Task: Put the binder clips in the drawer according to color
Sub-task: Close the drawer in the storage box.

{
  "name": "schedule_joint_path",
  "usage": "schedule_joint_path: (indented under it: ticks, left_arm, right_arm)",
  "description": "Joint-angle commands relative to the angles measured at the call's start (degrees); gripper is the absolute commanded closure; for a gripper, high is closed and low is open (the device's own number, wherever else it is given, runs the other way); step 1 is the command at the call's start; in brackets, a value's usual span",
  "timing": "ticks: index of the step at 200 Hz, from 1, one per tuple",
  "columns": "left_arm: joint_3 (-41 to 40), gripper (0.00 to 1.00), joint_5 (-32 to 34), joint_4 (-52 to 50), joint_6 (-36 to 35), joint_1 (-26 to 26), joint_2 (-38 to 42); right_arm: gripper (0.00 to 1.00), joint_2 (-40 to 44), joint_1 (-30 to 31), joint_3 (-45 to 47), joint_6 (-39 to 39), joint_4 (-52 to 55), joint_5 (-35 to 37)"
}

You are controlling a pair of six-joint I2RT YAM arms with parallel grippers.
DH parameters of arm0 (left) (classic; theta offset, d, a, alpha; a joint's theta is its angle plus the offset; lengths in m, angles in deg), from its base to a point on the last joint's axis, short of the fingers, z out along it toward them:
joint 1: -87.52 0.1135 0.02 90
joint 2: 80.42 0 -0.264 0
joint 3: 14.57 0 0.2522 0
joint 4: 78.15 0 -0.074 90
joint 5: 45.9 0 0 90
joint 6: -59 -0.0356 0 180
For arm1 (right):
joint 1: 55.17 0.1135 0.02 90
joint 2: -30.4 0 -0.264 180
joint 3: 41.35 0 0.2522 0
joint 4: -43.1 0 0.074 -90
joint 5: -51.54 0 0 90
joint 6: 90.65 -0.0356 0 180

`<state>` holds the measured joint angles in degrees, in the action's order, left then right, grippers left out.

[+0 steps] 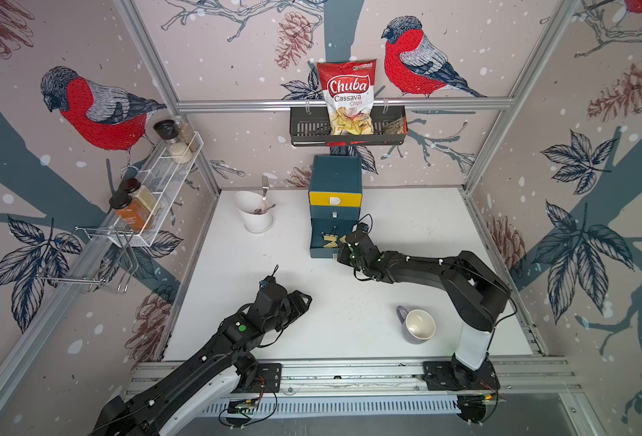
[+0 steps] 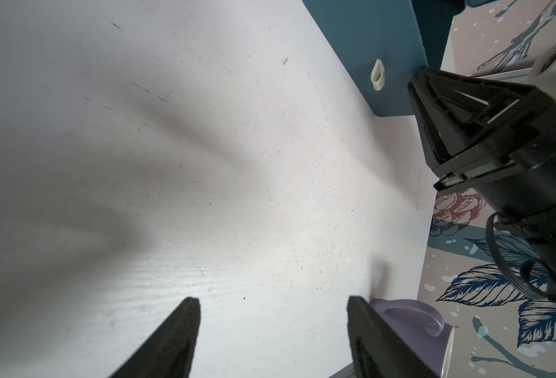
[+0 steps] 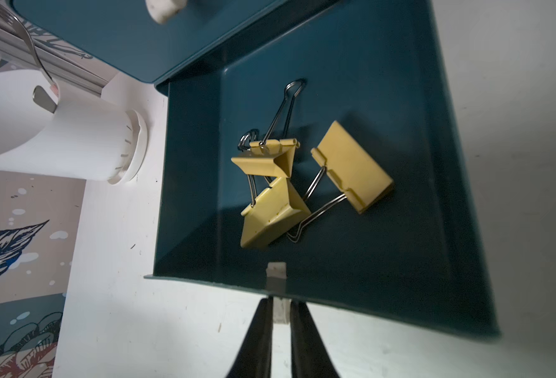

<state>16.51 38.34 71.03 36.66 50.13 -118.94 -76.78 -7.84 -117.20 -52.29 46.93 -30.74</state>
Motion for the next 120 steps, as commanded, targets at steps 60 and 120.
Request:
schedule_joint_path:
  ticks: [60,120]
  left_arm:
    - [0.5,0.25,1.2,1.5,0.4,0.0,0.4]
    - [1.3,0.25,1.6,0.2,0.0,0.0,1.3]
  right_arm:
    - [0.86,-5.2,-3.7,-1.7,-2.5,-14.7,-0.1]
    - [0.86,-10.7,-5.7,-1.9,-8.3,-27.7,-0.9]
